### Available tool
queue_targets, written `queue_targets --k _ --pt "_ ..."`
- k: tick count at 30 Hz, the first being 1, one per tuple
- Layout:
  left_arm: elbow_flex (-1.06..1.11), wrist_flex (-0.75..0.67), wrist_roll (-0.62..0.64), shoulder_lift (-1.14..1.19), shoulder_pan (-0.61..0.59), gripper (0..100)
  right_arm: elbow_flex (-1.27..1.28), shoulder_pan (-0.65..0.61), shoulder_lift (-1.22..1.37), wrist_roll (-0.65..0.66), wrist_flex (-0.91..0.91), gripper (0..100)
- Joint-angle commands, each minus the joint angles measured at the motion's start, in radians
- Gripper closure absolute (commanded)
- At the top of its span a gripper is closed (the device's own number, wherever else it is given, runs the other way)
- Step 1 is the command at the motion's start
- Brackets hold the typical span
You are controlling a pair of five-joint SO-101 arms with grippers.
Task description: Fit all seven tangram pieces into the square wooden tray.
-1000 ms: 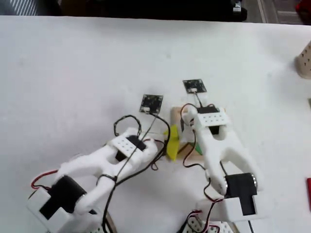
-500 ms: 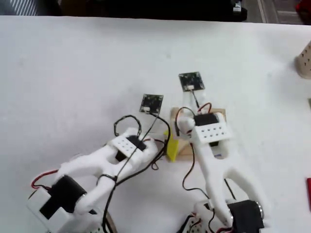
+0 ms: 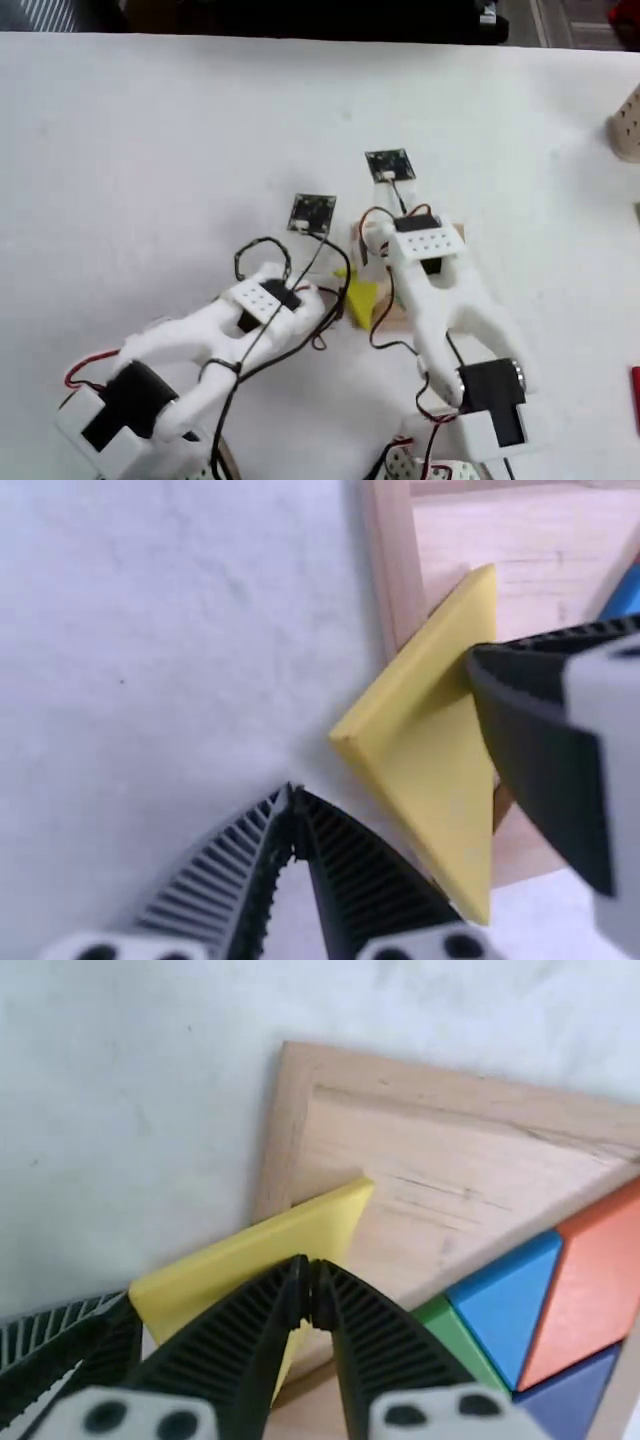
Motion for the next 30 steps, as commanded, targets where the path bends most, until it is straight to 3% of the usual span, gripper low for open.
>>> queue_targets --k 1,11,17,25,30 --pt "-0.026 -0.02 0.031 -0.001 -0.007 98 -0.031 0.008 0.036 0.011 0.016 98.1" --pt "-0.046 -0.072 0.041 0.007 -0.143 98 -0.032 0.008 0.039 0.012 0.024 98.1" --pt "-0.063 -0.157 0.192 0.012 -0.252 98 -0.032 0.005 0.039 0.015 0.024 98.1" --pt "-0.278 -0.152 0.226 0.282 -0.148 98 -0.032 0.004 0.039 0.017 0.024 98.1" --pt "-0.29 -0.153 0.247 0.286 -0.081 98 -0.032 0.01 0.036 0.018 0.028 98.1"
